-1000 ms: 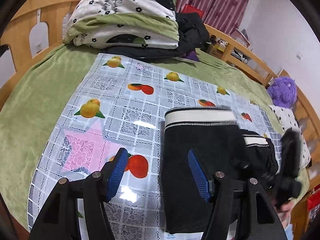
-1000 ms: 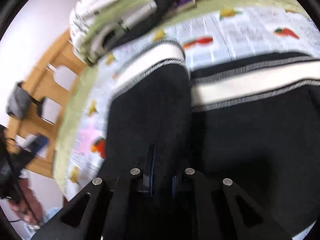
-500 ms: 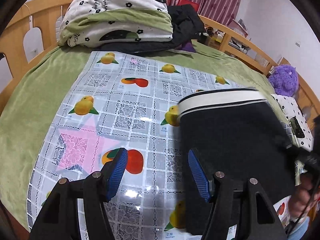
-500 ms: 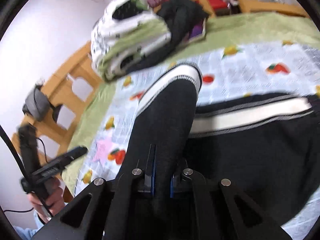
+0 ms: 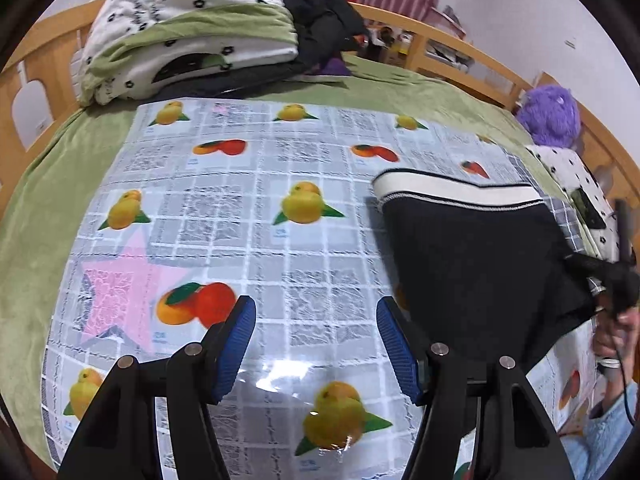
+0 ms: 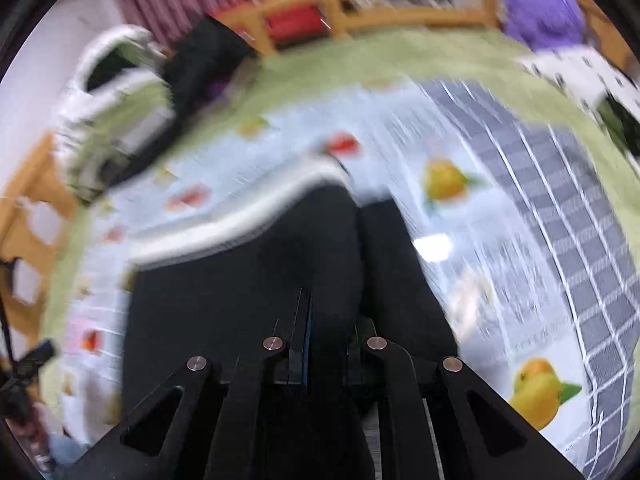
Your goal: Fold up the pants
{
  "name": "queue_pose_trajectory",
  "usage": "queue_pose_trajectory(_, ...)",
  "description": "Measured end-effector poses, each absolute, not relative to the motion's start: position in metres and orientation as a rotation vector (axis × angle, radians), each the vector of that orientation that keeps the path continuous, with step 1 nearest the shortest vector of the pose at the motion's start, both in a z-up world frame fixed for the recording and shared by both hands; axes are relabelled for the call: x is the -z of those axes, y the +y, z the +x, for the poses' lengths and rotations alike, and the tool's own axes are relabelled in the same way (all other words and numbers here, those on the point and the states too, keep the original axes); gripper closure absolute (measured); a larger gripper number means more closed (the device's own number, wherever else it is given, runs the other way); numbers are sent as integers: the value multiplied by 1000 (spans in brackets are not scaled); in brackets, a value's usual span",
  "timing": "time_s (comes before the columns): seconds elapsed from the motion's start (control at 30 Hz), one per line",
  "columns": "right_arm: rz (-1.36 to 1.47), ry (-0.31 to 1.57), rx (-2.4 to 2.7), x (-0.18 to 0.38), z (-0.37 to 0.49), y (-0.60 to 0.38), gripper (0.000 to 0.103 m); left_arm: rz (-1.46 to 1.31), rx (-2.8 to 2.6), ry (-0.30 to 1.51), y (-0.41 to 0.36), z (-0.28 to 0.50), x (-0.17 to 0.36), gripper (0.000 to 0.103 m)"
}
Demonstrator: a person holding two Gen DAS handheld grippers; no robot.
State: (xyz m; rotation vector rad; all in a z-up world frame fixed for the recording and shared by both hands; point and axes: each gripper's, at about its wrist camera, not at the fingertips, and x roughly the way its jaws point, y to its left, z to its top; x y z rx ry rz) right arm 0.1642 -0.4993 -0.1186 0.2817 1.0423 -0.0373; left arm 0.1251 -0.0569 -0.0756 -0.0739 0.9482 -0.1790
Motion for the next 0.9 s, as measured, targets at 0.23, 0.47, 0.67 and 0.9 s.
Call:
queue_pose_trajectory(0.23,237,855,43,81,114,-499,74,-33,192,930,-70,121,72,42)
queue_pose_trajectory(0.47,95,1084,-47,143,121,-459,74,-43,254,865,-77,101,36,42)
queue_pose_trajectory(0.67,-39,1036,-44,124,91,-441,75,-69,304,834,-70,78,-6,42)
queue_pose_trajectory(0.9,153,856,71,49,52,-479,70,-28,317,799,-57,54,-35,42)
